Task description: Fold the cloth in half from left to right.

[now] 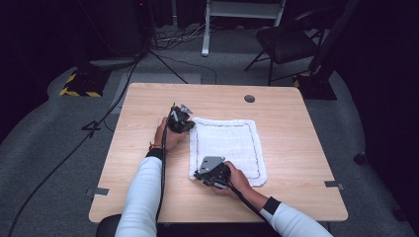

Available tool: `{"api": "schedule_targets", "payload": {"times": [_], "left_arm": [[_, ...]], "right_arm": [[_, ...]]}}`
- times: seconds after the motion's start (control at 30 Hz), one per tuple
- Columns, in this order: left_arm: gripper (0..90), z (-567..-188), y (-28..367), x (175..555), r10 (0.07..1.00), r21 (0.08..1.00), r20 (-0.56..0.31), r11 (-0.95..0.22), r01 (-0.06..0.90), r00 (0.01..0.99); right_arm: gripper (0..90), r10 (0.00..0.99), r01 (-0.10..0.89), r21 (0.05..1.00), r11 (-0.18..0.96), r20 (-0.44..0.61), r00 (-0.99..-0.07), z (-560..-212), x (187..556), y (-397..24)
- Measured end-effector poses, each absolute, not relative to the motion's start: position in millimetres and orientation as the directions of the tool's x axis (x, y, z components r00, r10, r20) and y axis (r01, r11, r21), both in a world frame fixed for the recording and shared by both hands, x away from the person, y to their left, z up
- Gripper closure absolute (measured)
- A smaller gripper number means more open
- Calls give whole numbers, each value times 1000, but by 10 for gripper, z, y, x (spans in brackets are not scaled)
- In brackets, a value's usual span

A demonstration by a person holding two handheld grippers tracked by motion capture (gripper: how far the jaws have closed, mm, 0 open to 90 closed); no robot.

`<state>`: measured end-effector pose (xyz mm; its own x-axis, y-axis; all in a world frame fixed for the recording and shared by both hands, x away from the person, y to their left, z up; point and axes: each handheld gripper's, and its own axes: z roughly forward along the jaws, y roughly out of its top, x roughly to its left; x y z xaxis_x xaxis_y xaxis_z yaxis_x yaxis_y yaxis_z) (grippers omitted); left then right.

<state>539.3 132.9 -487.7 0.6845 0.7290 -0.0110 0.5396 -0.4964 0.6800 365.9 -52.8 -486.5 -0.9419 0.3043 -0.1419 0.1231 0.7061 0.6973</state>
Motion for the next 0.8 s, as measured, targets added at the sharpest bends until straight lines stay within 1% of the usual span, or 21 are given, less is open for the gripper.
{"api": "schedule_targets", "payload": {"times": [0.13,0.2,0.4,0.53,0.57,0.67,0.8], "left_arm": [[867,-4807,1485,5339,732,696,-31,-473,540,680],[867,-4769,1543,5303,728,699,-19,-480,530,685],[867,-4667,1700,5176,712,729,-31,-464,503,702],[868,-4618,1762,5133,709,756,-38,-441,484,704],[868,-4603,1755,5130,716,765,-54,-418,489,696],[869,-4548,1692,5141,713,777,-32,-423,466,701],[870,-4504,1538,5169,705,784,-23,-427,450,709]], "right_arm": [[851,283,81,704,706,-175,-943,-4820,3606,-455],[851,271,68,699,712,-184,-945,-4813,3586,-433],[852,258,53,718,694,-179,-950,-4722,3533,-416],[853,278,38,740,672,-204,-939,-4638,3479,-452],[853,283,36,747,664,-206,-937,-4618,3472,-473],[854,305,54,764,643,-191,-933,-4560,3461,-562],[854,324,72,778,624,-174,-930,-4510,3462,-704]]}}
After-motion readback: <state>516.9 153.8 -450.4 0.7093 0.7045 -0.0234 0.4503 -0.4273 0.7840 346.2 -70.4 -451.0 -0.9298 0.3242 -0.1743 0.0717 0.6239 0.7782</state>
